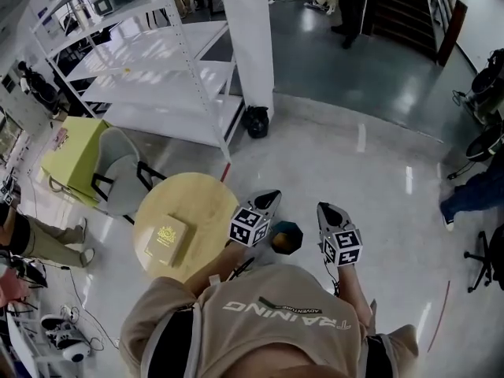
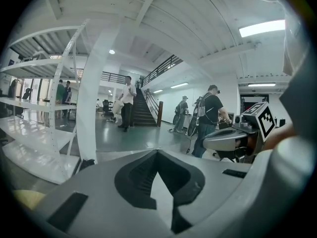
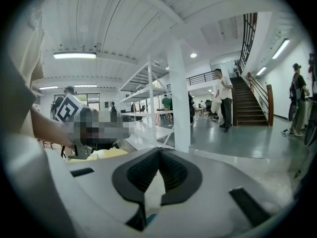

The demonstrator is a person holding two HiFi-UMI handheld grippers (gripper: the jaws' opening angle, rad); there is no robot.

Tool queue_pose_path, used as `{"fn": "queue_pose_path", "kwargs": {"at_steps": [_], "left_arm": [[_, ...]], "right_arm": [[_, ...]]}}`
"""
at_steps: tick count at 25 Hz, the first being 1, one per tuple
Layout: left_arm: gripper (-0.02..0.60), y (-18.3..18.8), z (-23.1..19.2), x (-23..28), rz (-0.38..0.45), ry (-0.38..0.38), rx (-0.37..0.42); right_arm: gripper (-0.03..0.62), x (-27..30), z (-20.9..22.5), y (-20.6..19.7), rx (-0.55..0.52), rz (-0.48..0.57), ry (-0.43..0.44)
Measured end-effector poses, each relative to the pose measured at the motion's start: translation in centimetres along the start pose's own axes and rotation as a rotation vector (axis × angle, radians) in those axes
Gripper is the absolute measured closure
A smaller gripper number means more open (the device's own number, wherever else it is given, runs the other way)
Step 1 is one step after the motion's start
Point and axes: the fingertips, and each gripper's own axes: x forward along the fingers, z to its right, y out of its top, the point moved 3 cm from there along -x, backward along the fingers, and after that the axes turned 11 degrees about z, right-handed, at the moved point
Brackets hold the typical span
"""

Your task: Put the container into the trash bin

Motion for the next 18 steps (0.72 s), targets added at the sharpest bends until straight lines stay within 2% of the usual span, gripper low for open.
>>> {"fn": "queue_pose_path", "kwargs": {"at_steps": [7,18], "left_arm": [[0.578,-0.3,0.5,0.1,-0.01,-0.026,0.003],[0.578,-1.2,1.6,0.1,-0.029,-0.021,-0.025]], "right_arm": [[0.591,-0.9,-0.4,-0.5,0.011,-0.007,0.002],[0.591,-2.6,-0.1,-0.5,0.025,-0.018,-0.02]]}}
